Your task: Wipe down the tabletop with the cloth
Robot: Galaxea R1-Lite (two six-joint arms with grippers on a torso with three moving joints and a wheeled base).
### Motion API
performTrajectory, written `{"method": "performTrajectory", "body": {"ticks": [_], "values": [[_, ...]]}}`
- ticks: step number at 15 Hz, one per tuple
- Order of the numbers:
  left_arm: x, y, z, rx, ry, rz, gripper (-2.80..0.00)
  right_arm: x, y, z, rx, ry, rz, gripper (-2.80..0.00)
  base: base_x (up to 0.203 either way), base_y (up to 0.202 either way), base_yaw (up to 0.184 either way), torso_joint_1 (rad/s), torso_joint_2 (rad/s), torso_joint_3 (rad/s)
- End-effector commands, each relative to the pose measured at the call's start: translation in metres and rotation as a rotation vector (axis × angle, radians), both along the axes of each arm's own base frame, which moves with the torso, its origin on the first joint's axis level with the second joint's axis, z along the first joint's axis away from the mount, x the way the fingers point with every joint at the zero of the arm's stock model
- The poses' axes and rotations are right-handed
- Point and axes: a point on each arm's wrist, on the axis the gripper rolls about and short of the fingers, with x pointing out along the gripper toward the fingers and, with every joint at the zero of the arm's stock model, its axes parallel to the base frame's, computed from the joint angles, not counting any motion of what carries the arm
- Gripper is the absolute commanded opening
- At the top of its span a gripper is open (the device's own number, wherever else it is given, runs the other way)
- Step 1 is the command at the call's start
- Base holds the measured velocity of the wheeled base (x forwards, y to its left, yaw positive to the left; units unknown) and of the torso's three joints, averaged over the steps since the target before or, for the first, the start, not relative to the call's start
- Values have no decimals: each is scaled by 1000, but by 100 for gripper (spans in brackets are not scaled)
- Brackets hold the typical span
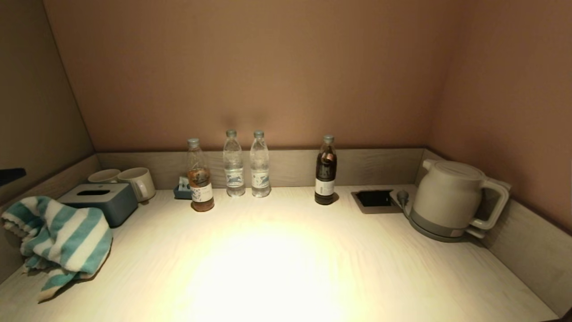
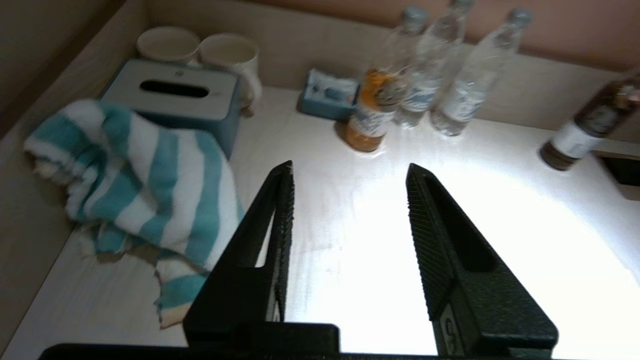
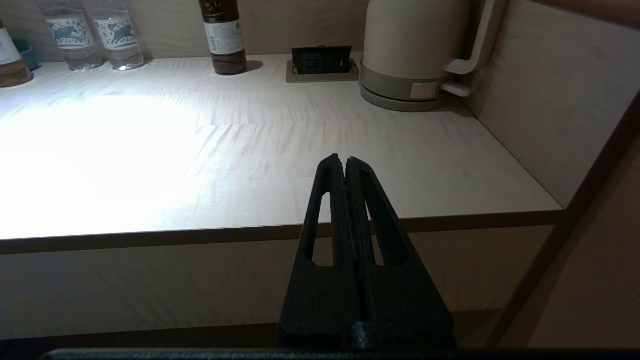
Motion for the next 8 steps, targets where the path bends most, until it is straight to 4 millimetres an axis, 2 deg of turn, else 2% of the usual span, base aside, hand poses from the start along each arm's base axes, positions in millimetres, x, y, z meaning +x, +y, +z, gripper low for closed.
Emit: {"method": "performTrajectory", "body": {"ticks": [1, 8], "values": [[-45, -8, 10, 27, -159, -77, -280, 0, 0, 0, 0, 0, 1, -280, 0, 0, 0, 0, 0, 0], [-95, -16, 23, 73, -357, -124, -280, 0, 0, 0, 0, 0, -1, -280, 0, 0, 0, 0, 0, 0]]}}
